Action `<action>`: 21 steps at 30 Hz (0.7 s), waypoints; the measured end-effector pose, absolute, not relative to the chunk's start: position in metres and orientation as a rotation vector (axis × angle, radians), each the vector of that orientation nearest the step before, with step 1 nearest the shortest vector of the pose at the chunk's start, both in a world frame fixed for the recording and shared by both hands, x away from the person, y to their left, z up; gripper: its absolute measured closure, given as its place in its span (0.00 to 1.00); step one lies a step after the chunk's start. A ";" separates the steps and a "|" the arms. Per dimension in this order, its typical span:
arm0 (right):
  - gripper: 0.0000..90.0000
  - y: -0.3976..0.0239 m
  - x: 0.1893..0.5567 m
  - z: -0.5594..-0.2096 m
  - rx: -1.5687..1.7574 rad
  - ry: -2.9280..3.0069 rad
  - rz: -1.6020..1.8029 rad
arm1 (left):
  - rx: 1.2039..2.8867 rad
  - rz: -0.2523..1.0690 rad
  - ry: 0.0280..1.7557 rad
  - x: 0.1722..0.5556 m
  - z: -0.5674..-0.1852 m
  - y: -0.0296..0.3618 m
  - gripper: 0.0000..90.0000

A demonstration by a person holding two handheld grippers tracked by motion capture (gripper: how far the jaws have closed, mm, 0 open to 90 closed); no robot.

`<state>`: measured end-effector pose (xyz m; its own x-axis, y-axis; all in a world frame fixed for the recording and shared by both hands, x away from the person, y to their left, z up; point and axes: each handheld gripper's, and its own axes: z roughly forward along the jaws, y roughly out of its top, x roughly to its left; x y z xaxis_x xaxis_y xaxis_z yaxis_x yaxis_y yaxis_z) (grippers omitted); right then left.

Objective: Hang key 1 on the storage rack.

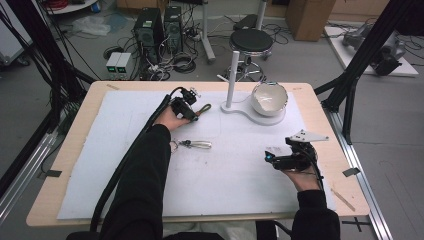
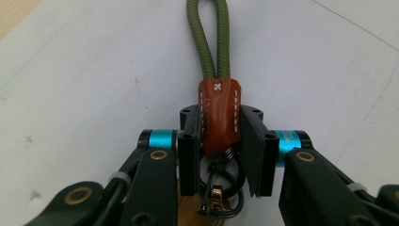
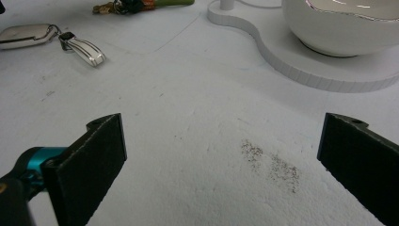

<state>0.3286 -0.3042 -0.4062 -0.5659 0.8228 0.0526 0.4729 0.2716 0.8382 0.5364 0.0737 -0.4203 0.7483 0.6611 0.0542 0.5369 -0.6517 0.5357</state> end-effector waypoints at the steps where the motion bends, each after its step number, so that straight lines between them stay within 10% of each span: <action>1: 0.01 -0.304 0.329 -0.406 1.172 2.154 1.208 | 2.444 0.346 0.904 0.536 -0.419 0.075 0.79; 21: 0.01 -0.306 0.328 -0.406 1.175 2.147 1.212 | 2.345 0.337 0.829 0.527 -0.372 0.102 0.82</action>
<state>0.3279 -0.3056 -0.4055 -0.5619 0.8255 0.0526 0.4713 0.2672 0.8405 0.5271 0.1019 -0.3717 0.7702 0.6370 0.0316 0.4784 -0.6098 0.6318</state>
